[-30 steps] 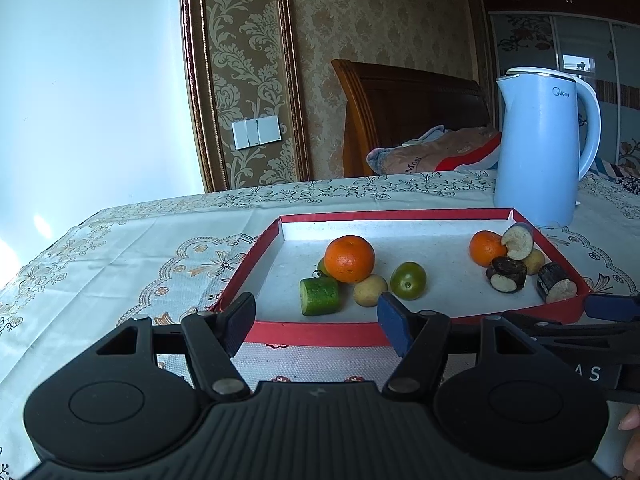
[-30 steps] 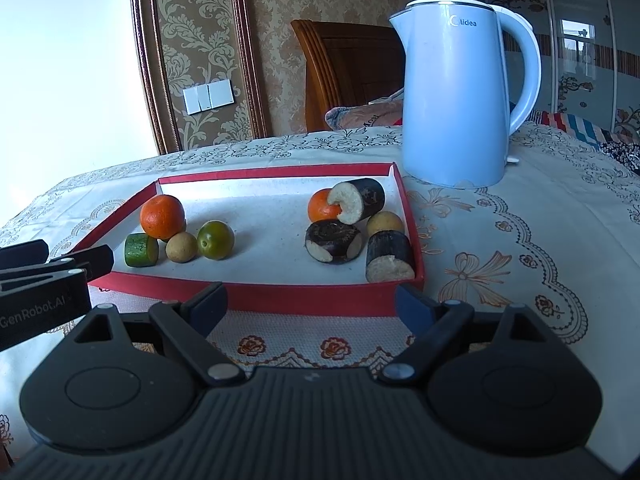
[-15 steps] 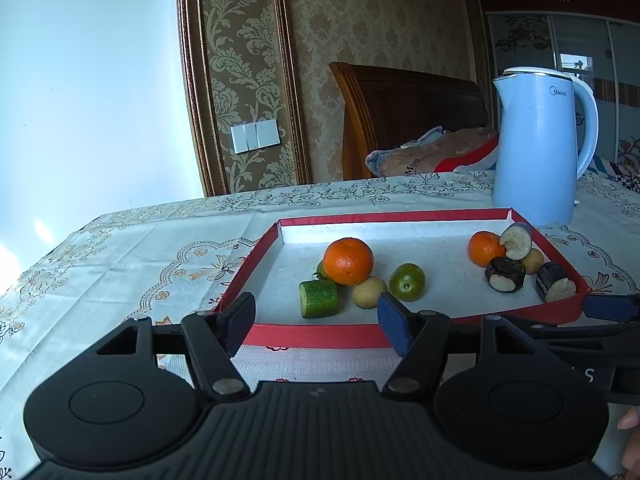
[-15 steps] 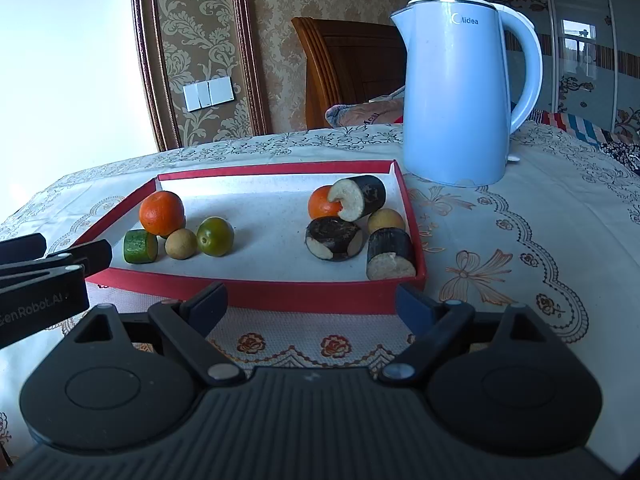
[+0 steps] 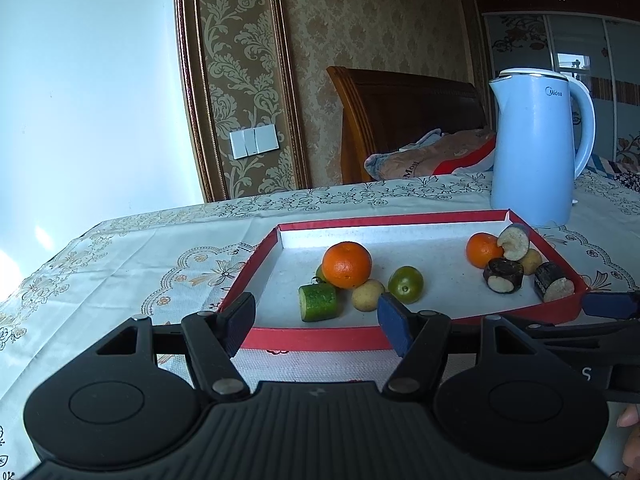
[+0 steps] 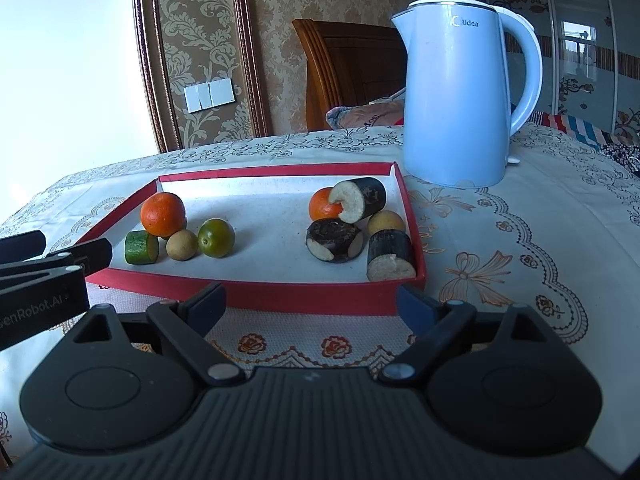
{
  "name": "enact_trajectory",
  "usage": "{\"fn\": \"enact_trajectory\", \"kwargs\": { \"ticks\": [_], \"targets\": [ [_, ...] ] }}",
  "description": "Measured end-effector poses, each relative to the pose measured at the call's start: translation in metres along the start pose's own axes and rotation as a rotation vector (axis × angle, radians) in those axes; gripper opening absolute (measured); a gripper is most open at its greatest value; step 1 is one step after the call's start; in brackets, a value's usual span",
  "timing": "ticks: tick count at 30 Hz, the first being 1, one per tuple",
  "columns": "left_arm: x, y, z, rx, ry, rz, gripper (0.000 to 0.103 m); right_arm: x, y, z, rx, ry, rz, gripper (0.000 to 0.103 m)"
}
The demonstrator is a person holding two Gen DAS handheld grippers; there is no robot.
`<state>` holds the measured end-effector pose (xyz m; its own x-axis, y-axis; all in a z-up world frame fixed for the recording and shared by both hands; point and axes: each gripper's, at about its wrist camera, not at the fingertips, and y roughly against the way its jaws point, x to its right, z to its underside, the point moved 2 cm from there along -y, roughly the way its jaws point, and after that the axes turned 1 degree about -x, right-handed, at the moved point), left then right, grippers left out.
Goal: Organize fruits
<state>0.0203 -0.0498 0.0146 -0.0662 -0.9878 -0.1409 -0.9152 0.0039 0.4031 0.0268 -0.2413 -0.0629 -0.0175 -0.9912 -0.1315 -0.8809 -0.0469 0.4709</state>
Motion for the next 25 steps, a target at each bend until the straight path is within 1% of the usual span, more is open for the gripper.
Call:
{"fn": "enact_trajectory", "kwargs": {
  "ticks": [16,18,19,22,25],
  "targets": [
    [-0.004,0.000,0.001,-0.012,0.010,-0.005,0.067,-0.001,0.000,0.001,-0.006,-0.001,0.000,0.092],
    [-0.007,0.002,0.005,-0.020,0.006,-0.008,0.067,-0.002,0.000,0.003,-0.016,0.001,0.002,0.097],
    [-0.008,0.003,0.007,-0.023,0.003,-0.011,0.067,-0.003,0.001,0.005,-0.024,-0.001,0.004,0.098],
    [-0.014,0.003,0.016,-0.058,0.003,-0.006,0.067,-0.003,0.006,0.010,-0.042,-0.009,-0.004,0.103],
    [-0.018,-0.006,0.026,-0.136,0.011,-0.015,0.067,-0.005,0.001,0.013,-0.089,0.002,-0.007,0.103]
  ]
}}
